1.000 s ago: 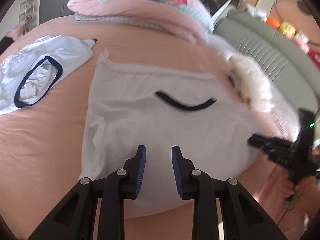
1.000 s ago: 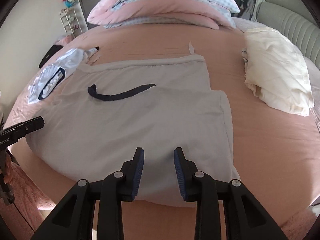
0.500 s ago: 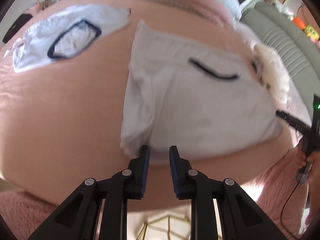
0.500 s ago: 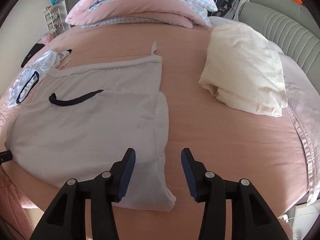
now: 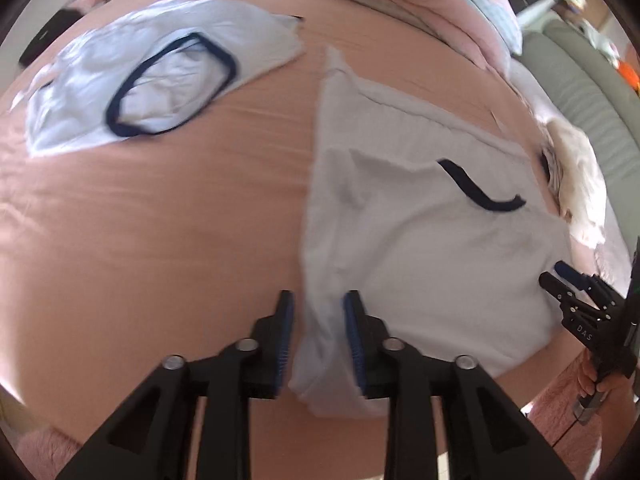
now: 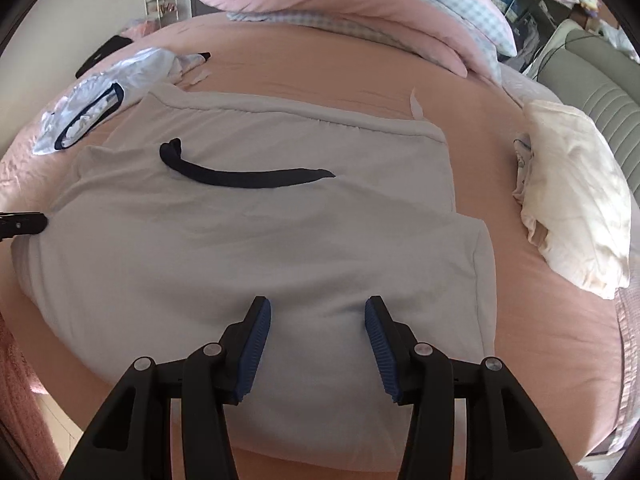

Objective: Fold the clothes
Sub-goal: 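Move both grippers to the folded grey shirt edge and press it flat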

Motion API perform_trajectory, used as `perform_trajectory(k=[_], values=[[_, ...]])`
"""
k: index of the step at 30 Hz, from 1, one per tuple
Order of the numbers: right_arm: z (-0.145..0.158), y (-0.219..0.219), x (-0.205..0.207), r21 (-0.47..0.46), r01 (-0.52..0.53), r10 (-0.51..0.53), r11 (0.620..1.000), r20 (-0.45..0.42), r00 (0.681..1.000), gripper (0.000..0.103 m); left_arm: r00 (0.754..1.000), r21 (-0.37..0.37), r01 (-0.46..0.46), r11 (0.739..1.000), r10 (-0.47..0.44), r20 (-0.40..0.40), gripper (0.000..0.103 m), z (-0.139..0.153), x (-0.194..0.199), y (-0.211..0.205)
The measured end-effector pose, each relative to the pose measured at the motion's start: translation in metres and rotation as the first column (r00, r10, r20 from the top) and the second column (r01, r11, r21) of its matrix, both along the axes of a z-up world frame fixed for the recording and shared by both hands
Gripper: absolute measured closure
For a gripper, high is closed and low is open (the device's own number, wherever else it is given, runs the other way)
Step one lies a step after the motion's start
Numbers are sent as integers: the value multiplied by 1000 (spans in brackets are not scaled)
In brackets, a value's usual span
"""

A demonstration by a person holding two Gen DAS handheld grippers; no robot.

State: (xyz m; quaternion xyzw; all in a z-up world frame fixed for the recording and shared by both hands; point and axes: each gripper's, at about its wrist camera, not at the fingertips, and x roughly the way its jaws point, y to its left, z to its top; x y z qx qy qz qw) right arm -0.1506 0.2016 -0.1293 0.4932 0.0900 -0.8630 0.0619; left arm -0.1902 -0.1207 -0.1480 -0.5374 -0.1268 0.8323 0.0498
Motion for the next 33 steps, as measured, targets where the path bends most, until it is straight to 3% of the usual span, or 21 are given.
perform_trajectory(k=[2,5,7,9,11,15,17,21,22,24,26,30,33], values=[[14,-7,-7,-63,-19,18,998,-15,1000,54,998,23,-14,1000,16,-57,74,14,0,-7],[31,-41,-23,-163,-110,104,981,-43,994,54,984,62,124,990,-115,-139,73,21,-21,15],[28,-66,-36,-242,-145,145,959,-18,989,54,971,42,215,976,-209,-118,73,9,-40,35],[15,-89,-48,-283,-155,169,947,25,985,54,959,-65,268,961,-273,-73,73,-8,-55,49],[-2,-109,-56,-270,-164,187,949,61,980,54,970,-167,235,957,-243,-25,73,-24,-62,43],[-24,-114,-55,-233,-164,186,959,77,979,54,995,-121,62,991,-71,-71,71,-29,-49,-5],[-19,-103,-47,-244,-127,144,961,51,988,54,995,-64,9,998,-15,-103,71,-26,-41,-21],[9,-64,-26,-263,-17,9,965,-31,999,54,973,-146,2,989,-36,-230,71,-7,-35,-15],[15,-53,-20,-248,13,-26,969,-47,999,54,964,-133,6,991,-41,-263,71,-2,-36,-14],[20,-29,-11,-184,76,-88,980,-56,995,54,954,-19,56,998,-59,-294,71,4,-39,-6],[19,-2,-3,-156,137,-146,978,-49,988,54,949,51,112,992,-92,-300,71,8,-38,10],[16,58,20,-232,269,-274,935,10,962,54,942,101,234,967,-200,-269,71,8,-23,60],[20,73,41,-255,242,-256,936,-21,967,54,933,115,304,946,-271,-235,71,4,-7,105]])
